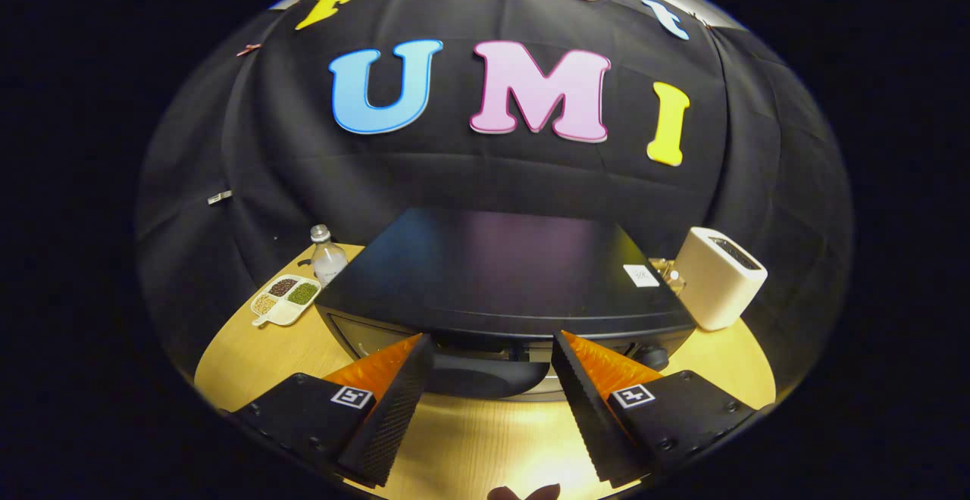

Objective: Open the toaster oven, put the food inside, and close the toaster oven door.

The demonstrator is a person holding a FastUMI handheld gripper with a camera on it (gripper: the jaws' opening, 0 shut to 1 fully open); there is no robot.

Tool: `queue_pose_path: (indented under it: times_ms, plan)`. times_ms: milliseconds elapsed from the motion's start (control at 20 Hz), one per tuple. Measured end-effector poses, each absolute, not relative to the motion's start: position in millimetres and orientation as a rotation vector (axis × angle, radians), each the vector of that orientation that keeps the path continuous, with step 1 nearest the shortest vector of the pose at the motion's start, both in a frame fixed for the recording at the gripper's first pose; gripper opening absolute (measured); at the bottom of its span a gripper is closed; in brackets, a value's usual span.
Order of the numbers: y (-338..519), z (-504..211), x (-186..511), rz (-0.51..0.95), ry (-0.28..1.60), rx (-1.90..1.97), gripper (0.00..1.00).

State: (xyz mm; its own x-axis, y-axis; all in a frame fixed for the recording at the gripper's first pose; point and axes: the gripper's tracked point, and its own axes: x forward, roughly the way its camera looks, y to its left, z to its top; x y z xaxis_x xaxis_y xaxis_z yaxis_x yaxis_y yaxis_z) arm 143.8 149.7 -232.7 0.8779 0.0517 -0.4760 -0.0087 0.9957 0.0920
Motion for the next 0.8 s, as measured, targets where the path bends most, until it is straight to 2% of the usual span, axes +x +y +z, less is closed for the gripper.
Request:
queue_pose_path:
  times_ms: [150,800]
  plan:
    - [147,-233,149,-0.038,0.516,0.117,0.98]
    - [150,-260,83,-0.021,0.547,0.098,0.98]
